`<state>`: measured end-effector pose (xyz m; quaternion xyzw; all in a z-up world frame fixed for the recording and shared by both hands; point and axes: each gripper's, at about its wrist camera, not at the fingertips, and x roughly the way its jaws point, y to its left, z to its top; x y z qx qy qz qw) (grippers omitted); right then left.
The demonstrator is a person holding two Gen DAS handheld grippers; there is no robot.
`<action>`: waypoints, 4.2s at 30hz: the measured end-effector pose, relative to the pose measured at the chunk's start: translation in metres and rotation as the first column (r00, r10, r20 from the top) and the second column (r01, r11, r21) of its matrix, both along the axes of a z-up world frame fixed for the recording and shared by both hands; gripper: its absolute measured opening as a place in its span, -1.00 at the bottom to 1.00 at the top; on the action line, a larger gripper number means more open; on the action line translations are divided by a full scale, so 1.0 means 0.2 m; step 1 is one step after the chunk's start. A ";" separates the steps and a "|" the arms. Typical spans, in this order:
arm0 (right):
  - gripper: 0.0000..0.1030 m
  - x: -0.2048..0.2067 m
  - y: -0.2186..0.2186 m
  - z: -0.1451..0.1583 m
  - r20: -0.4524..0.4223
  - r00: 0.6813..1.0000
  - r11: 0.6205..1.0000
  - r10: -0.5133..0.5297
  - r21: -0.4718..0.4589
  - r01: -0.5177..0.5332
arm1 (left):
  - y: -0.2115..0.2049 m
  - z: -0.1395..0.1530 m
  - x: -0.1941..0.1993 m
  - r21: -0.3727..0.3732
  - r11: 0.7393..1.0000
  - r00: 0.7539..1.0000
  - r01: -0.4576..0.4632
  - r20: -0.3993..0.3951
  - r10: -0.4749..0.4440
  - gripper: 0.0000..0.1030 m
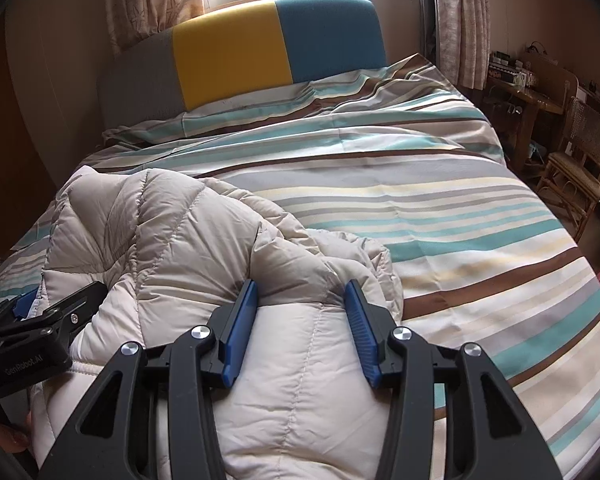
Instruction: Fold large clothes
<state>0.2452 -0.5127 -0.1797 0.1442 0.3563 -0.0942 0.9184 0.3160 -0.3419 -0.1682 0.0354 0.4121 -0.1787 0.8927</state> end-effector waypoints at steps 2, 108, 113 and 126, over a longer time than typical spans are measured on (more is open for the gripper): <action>-0.13 0.01 0.00 -0.02 0.001 1.000 1.000 0.003 0.012 -0.003 | 0.00 -0.02 0.01 -0.003 1.000 1.000 -0.002 -0.002 0.002 0.94; 0.66 -0.54 -0.06 -0.11 -0.100 0.995 0.945 -0.016 0.324 0.048 | 0.45 0.00 -0.43 -0.125 0.988 0.995 0.093 -0.022 -0.097 0.94; 0.81 -0.52 -0.14 -0.23 -0.137 0.990 0.873 0.035 0.487 0.036 | 0.48 -0.06 -0.41 -0.210 0.971 0.983 0.117 -0.115 -0.143 0.94; 0.35 -0.40 -0.04 -0.17 -0.094 0.987 0.902 0.129 0.425 -0.077 | 0.38 -0.06 -0.45 -0.158 0.959 0.964 0.234 -0.094 -0.251 0.44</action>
